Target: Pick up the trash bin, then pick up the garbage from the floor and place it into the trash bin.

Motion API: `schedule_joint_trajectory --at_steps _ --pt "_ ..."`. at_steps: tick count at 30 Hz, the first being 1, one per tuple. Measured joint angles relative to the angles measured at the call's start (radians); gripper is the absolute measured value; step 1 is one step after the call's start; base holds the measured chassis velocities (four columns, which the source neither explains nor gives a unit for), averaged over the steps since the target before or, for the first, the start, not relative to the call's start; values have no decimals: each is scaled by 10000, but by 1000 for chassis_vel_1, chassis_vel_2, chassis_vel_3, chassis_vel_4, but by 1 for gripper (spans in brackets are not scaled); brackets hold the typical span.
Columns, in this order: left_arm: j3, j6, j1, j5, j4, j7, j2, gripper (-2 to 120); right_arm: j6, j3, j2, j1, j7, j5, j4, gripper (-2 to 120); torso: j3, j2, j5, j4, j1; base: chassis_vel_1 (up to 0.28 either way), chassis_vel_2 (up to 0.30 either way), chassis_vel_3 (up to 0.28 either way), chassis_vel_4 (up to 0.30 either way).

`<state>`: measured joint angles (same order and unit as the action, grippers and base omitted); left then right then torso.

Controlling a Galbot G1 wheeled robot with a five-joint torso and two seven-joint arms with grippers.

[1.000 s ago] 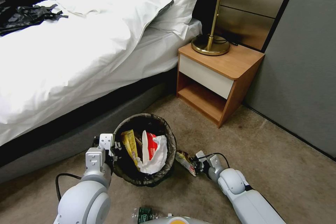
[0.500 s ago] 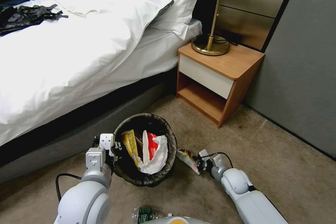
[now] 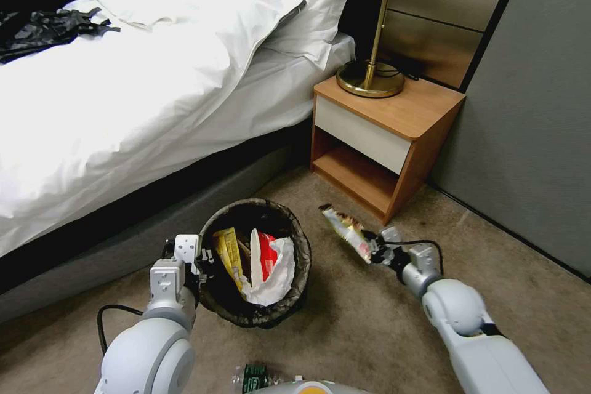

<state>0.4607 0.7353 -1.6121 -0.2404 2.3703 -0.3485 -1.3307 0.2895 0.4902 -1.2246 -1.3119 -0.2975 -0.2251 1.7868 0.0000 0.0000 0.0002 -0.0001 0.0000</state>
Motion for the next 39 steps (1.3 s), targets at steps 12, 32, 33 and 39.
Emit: schedule_joint_trajectory --at_steps 12,32,33,39 --pt "-5 0 23 -28 24 -7 10 0 -109 1660 386 -454 -1500 -2729 2788 0 0 0 0 -1 0 0 0 0 0" --pt "-37 0 59 26 -56 -5 -75 0 66 -1946 3187 2279 -3961 -4717 3706 0 0 0 -1 0 0 0 0 0 0" --pt "-37 0 57 48 -61 -5 -101 0 104 -2480 3224 2552 -3914 -4650 3564 0 0 0 -1 1 0 0 0 0 0" --pt "-26 0 -11 87 -26 -3 -138 0 116 -3798 3066 3160 -3872 -4148 2785 0 1 0 -2 2 0 0 0 0 0"
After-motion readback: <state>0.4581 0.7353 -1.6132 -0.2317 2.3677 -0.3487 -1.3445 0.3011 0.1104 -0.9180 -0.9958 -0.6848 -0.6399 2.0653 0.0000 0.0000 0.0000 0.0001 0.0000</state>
